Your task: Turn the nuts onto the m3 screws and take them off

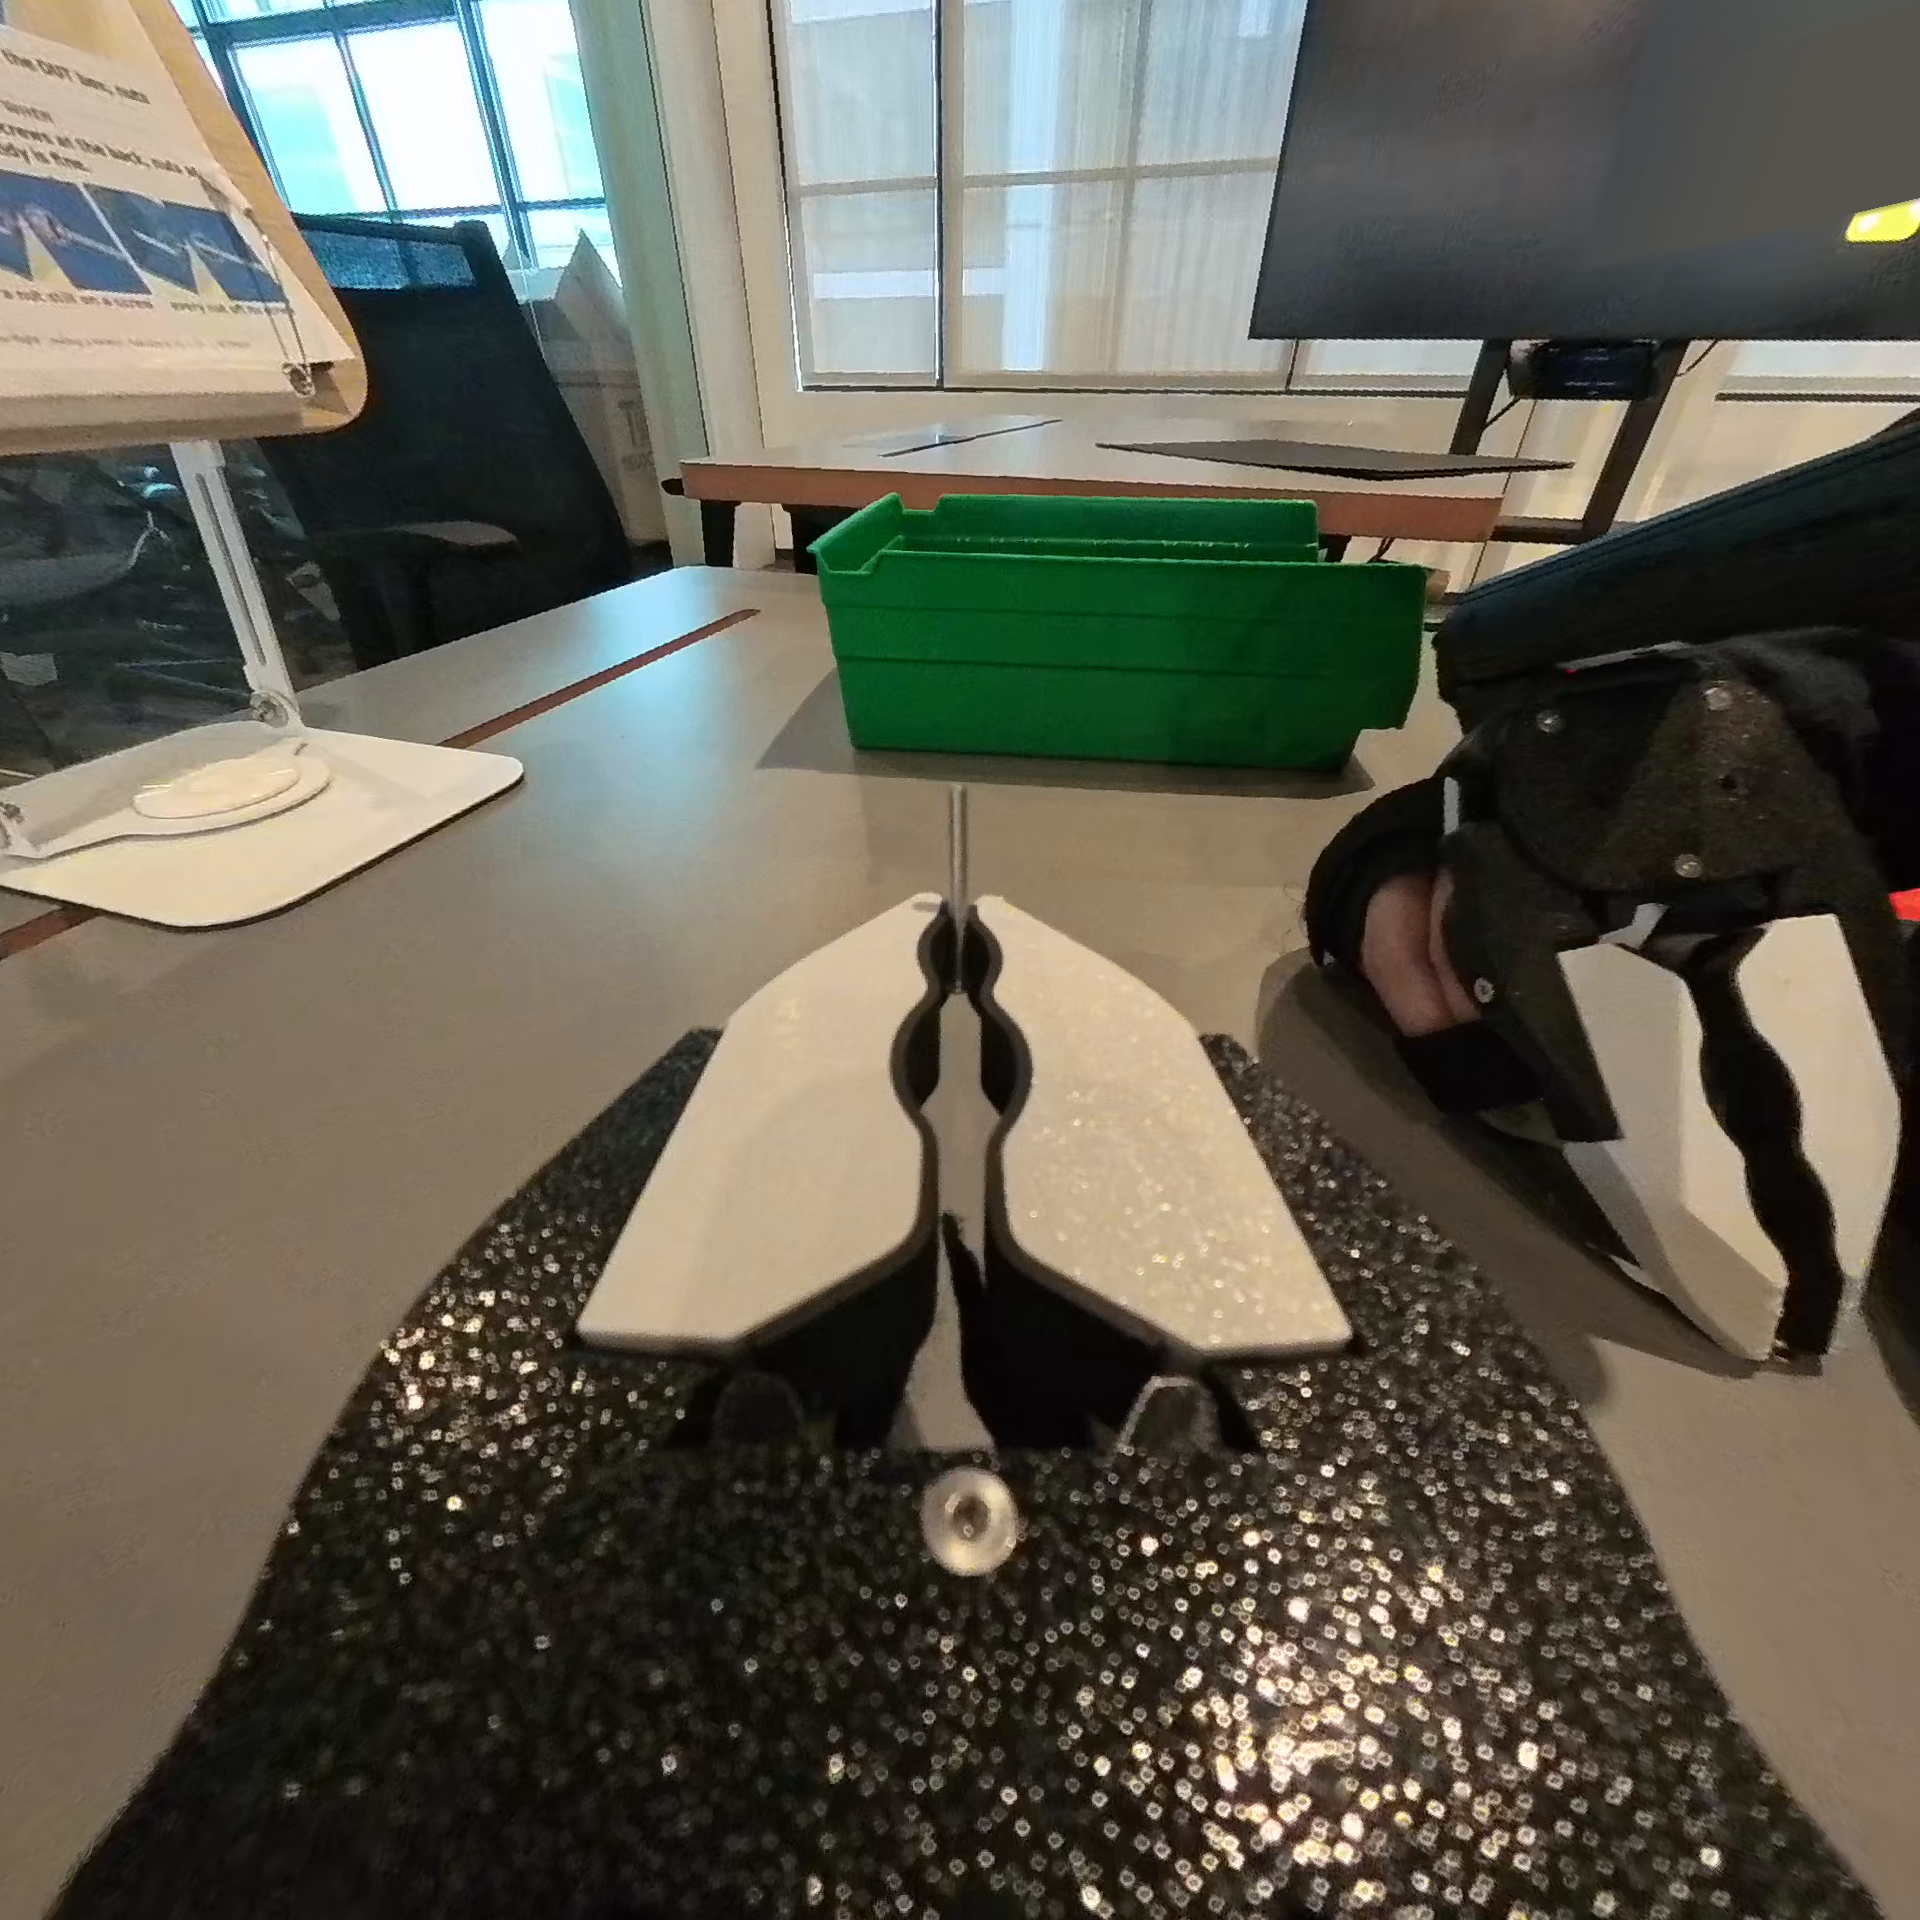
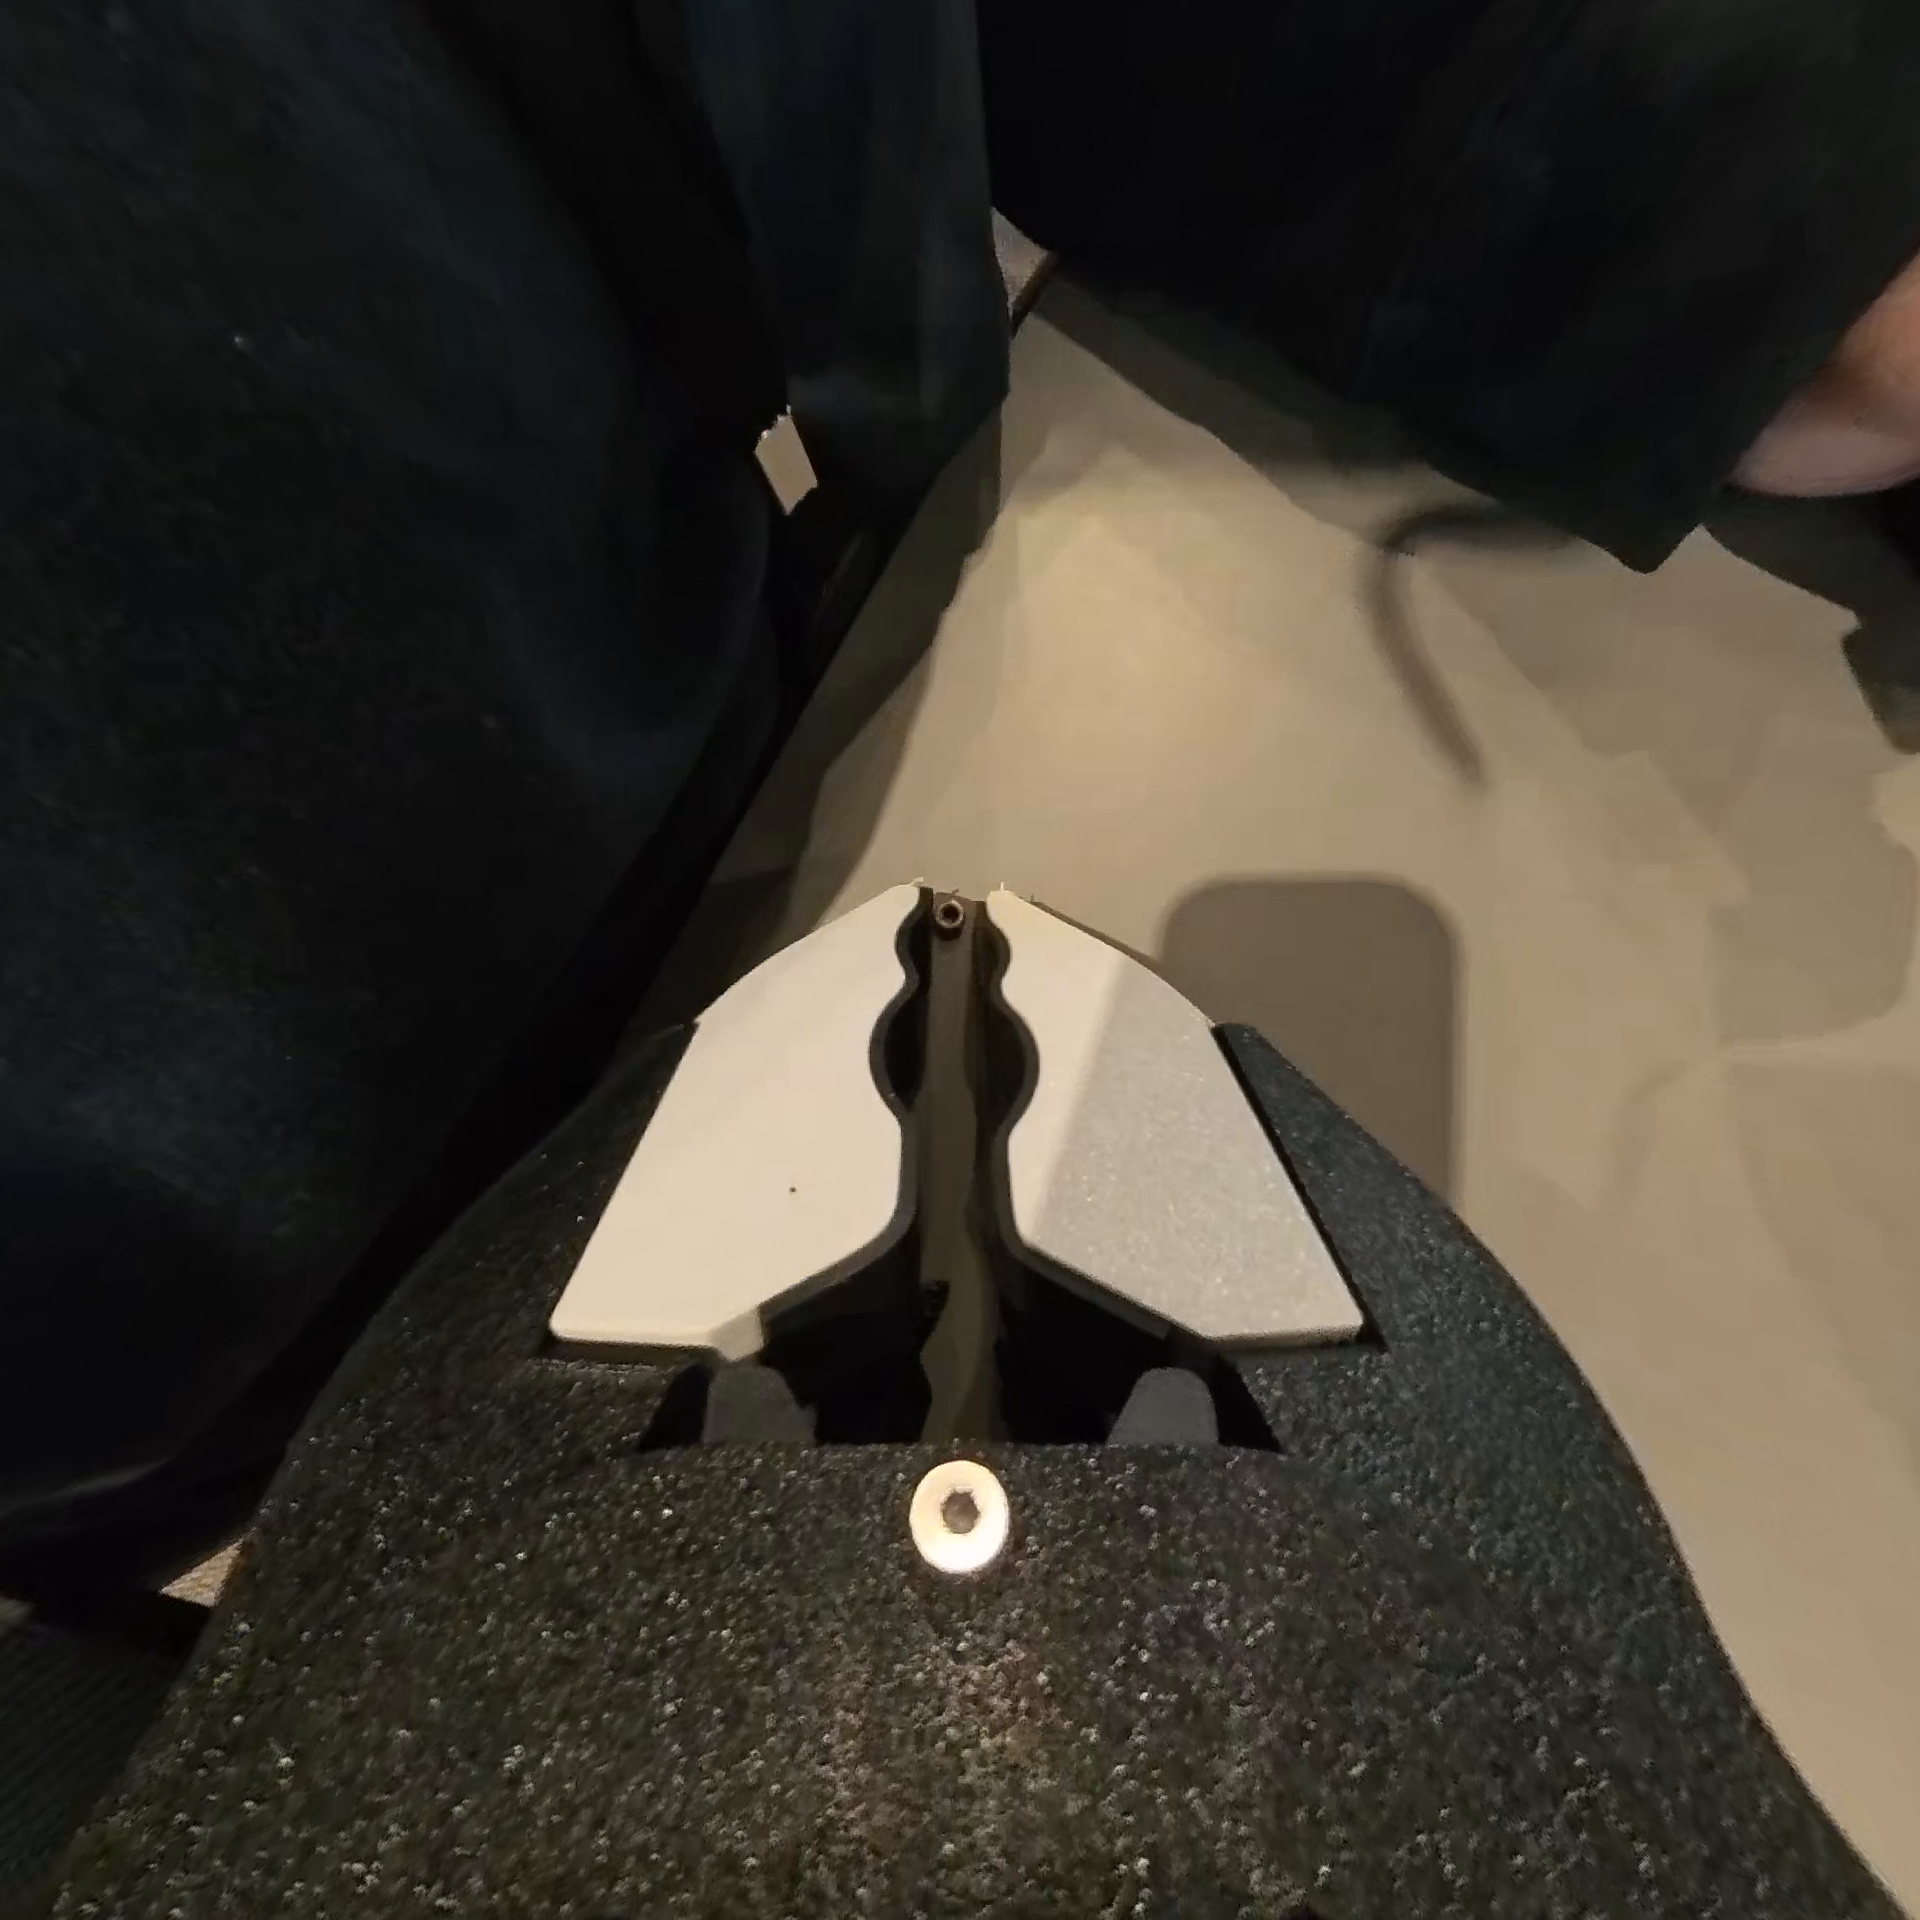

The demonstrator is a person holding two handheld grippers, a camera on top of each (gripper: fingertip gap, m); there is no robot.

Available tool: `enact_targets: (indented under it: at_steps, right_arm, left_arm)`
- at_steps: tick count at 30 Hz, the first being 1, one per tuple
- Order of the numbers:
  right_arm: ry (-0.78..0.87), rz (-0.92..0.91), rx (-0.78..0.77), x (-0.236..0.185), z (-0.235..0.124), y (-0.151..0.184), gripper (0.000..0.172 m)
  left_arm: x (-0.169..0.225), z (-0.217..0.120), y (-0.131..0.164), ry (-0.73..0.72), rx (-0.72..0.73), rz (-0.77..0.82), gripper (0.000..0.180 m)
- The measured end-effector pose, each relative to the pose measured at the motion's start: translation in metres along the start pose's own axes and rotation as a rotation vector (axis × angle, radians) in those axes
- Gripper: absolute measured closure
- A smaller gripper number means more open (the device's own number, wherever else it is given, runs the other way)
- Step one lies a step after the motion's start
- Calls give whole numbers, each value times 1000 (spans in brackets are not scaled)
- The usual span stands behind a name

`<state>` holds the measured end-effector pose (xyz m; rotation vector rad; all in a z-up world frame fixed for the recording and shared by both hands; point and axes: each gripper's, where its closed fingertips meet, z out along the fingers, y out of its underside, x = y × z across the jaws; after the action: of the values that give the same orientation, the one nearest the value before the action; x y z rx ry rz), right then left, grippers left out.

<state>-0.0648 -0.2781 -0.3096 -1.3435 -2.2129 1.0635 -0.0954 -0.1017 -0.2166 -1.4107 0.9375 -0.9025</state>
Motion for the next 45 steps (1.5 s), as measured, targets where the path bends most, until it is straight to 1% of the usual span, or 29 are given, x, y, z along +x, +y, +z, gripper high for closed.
enact_targets:
  at_steps: [1, 3, 7, 15, 19, 28, 34, 39, 43, 45]
  right_arm:
    - [-2, 2, 0, 0, 0, 0, 164]
    - [-7, 4, 1, 0, 0, 0, 162]
    - [-15, 11, 0, -1, 0, 0, 166]
    - [-17, 23, 4, 0, 0, -1, 169]
    - [15, 46, 61, 9, -7, -6, 172]
    - [199, 52, 325, 63, -57, -39, 172]
    - [318, 45, 373, 88, -73, -36, 172]
    - [420, 55, 360, 106, -75, -24, 172]
    - [525, 47, 489, 118, -99, -38, 172]
    - [604, 78, 541, 129, -113, -40, 172]
  left_arm:
    - [0, 0, 0, 0, 1, -1, 179]
    - [0, 0, 0, 2, 1, -4, 179]
    - [0, 0, 0, 3, 1, -7, 179]
    - [0, 0, 0, 1, 2, -7, 179]
    - [0, 0, 0, -2, -1, -4, 179]
    - [0, 0, 0, 0, -1, -4, 179]
    - [0, 0, 0, 2, -3, -8, 179]
    - [0, 0, 0, 4, -3, -11, 179]
    - [1, 1, 2, 12, -14, -8, 179]
    - [3, 2, 3, 17, -23, 0, 179]
